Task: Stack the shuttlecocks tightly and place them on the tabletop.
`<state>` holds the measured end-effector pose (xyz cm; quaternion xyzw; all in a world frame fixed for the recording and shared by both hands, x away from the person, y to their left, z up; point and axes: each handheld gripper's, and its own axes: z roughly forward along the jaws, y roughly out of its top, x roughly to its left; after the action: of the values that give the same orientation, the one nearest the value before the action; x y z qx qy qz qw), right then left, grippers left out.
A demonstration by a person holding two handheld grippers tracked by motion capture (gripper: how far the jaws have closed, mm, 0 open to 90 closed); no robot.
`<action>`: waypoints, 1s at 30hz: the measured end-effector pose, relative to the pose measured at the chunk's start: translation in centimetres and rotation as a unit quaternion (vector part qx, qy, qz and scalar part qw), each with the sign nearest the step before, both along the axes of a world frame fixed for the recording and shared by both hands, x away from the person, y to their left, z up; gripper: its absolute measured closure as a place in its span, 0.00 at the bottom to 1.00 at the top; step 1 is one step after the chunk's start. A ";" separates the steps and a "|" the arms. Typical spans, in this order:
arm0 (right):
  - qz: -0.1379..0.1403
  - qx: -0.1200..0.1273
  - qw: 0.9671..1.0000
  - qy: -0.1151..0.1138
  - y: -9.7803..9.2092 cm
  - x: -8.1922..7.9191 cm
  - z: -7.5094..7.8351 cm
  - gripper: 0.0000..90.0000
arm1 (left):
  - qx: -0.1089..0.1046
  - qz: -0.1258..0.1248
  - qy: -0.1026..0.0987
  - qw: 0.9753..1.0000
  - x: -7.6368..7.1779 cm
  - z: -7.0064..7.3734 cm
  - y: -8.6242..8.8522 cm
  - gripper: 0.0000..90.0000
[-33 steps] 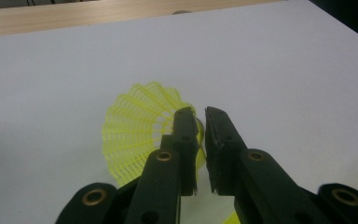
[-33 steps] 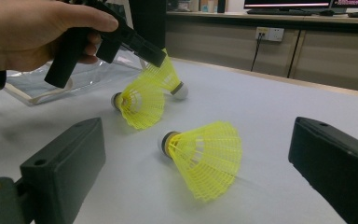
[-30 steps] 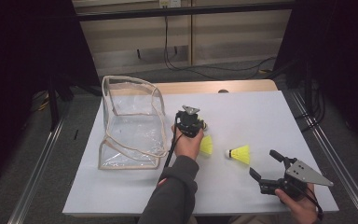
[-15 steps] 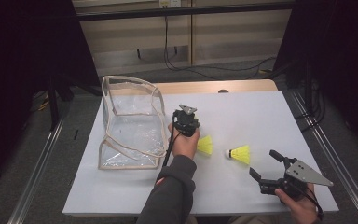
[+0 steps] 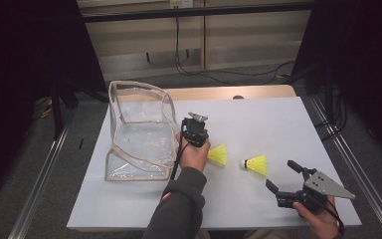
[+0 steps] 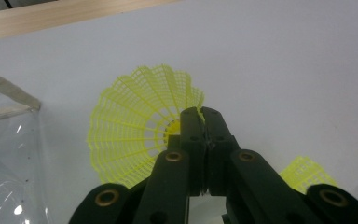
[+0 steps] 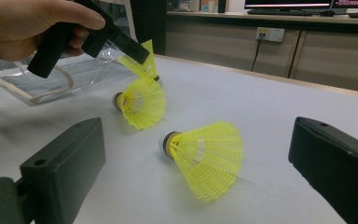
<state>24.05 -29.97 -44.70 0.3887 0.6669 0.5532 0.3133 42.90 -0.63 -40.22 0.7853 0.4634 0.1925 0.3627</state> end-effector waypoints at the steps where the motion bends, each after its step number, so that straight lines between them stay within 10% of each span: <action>1: 0.000 0.000 1.000 0.000 0.0 0.0 0.0 0.04 | 0.000 -0.001 0.001 1.000 0.0 0.0 0.0 0.98; 30: 0.002 0.004 1.000 0.002 -0.1 0.0 0.0 0.04 | -0.004 0.000 -0.041 0.999 1.4 -1.8 -1.1 0.94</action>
<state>24.08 -30.07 -44.74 0.3896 0.6660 0.5558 0.3095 44.29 -1.73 -42.01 0.7753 0.4491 0.2223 0.3845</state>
